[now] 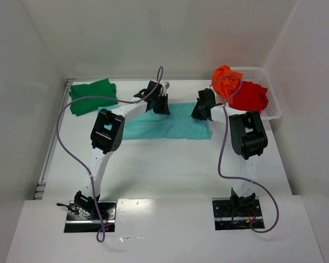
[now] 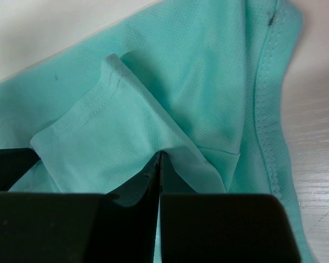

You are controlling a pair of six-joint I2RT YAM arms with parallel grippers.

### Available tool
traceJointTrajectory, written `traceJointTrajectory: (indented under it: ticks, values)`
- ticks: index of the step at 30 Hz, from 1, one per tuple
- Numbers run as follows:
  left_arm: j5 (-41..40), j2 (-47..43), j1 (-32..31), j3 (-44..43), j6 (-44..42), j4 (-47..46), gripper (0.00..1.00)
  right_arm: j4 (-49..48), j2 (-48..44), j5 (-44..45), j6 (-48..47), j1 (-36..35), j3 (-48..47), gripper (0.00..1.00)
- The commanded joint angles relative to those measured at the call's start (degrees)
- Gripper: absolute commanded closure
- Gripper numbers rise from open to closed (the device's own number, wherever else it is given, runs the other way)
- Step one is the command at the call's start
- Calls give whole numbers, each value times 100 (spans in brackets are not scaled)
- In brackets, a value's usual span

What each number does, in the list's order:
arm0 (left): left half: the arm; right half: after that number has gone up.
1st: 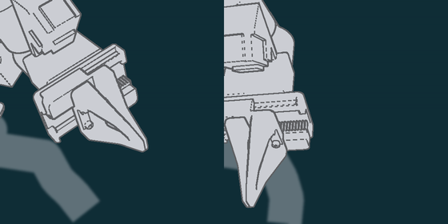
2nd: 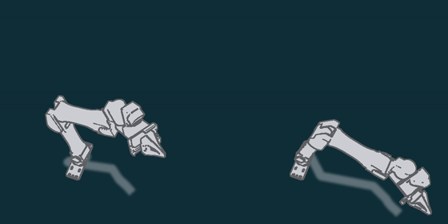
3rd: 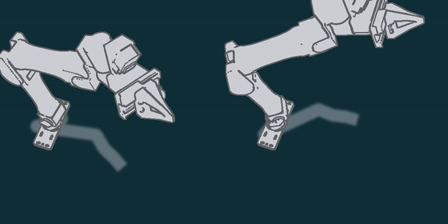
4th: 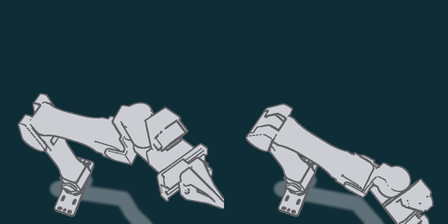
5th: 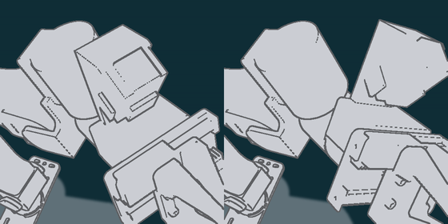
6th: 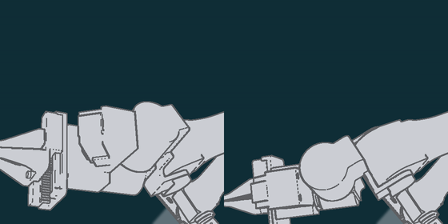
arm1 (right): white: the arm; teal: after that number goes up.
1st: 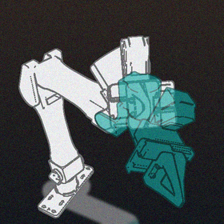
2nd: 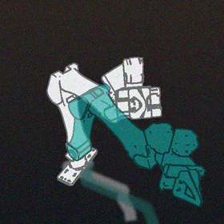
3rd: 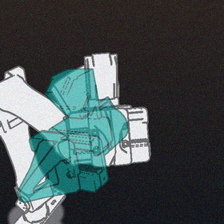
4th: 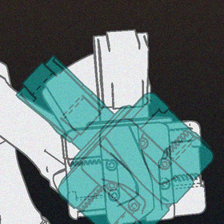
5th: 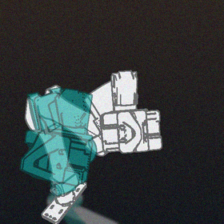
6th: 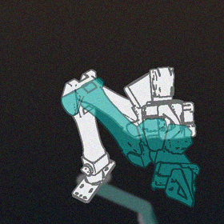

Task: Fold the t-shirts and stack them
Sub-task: Fold the other side of the tshirt into a rectangle

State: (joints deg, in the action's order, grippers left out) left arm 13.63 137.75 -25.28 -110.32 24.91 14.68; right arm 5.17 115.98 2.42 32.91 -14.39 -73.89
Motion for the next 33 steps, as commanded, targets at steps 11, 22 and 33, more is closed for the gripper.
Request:
traceJointTrajectory:
  ticks: [11,22,33]
  values:
    - [-192,-1557,514,80,-925,667,18,-25,-611,49,-56,138,-196,93]
    - [-2311,-3738,893,2226,-3976,957,9,309,-2009,-883,-364,138,-584,29]
    - [-2689,-3843,1323,2883,-912,1812,11,177,-2080,-1182,-531,138,76,54]
